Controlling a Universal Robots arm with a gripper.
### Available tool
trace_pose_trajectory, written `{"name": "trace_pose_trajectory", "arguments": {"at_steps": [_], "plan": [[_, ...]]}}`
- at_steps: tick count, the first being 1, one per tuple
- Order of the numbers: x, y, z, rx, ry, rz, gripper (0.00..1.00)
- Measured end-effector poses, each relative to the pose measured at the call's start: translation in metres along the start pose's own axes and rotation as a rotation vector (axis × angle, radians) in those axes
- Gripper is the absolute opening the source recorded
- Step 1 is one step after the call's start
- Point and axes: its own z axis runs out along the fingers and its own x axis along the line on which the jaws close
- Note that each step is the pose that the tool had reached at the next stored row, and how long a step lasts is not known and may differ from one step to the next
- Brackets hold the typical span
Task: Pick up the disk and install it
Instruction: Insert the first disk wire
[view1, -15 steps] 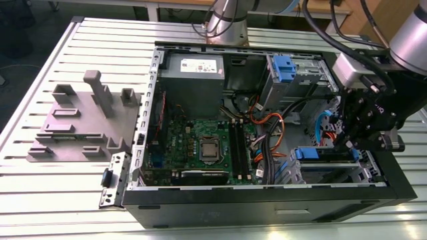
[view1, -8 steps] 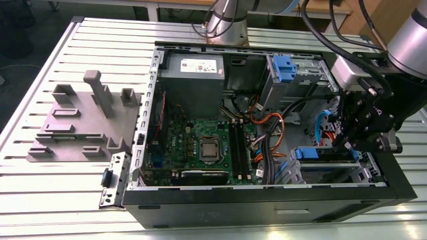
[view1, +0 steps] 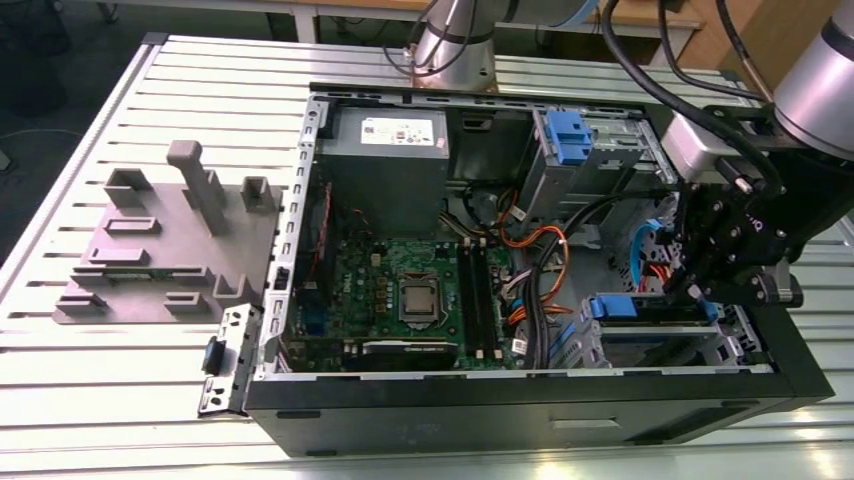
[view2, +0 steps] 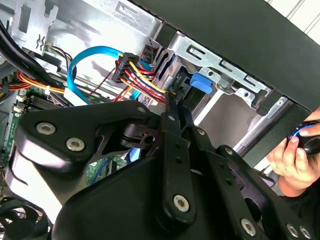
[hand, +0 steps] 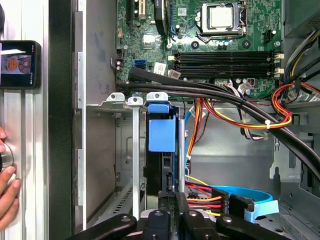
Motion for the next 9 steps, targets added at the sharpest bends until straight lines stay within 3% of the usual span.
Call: {"name": "trace_pose_trajectory", "arguments": {"at_steps": [3, 4, 9], "plan": [[0.0000, 0.0000, 0.0005, 0.0000, -0.0010, 0.000, 0.17], [0.0001, 0.0000, -0.0007, 0.0000, 0.0001, 0.000, 0.24], [0.0007, 0.0000, -0.0082, -0.0001, -0.0001, 0.000, 0.24]]}}
